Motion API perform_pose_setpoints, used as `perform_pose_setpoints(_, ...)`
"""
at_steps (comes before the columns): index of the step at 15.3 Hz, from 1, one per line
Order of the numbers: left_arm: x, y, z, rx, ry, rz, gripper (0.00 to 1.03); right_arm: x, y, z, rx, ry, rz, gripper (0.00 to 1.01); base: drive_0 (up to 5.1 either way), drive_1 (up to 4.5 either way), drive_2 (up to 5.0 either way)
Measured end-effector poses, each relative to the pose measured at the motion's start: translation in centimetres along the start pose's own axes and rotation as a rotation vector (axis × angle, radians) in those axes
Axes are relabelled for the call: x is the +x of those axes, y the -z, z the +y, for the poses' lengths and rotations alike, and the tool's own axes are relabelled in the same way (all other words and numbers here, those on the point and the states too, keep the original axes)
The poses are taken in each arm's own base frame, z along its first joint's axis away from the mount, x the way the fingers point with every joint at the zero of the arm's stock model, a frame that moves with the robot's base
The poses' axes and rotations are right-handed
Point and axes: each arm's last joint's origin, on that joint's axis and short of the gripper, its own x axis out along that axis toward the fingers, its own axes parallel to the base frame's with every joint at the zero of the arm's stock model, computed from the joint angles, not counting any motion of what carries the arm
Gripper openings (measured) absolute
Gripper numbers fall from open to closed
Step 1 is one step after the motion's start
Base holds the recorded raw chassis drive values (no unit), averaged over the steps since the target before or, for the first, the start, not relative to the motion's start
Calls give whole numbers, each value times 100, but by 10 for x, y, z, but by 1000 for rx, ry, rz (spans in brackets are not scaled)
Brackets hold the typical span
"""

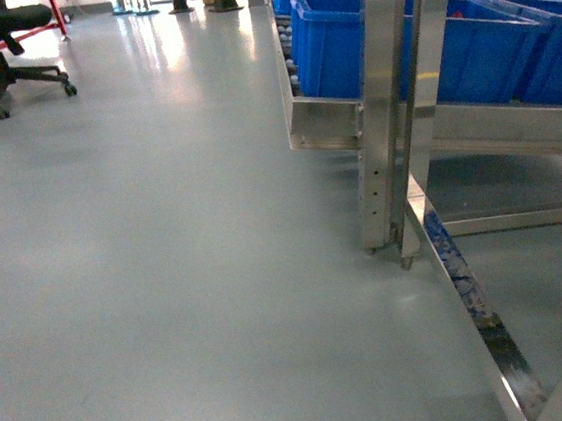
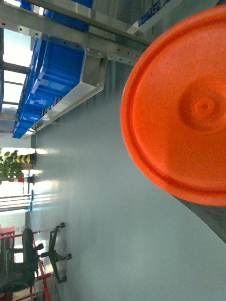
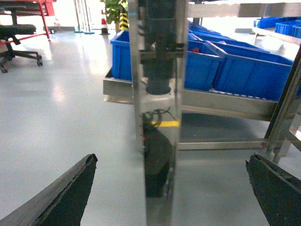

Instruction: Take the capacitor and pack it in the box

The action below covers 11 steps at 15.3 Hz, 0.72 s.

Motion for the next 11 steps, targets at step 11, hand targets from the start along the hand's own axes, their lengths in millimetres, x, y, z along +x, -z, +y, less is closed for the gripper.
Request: perform_pose_setpoints(11, 0, 0, 0, 0, 0, -1, 44, 0, 0, 0, 0, 0, 0, 98, -500, 245, 245)
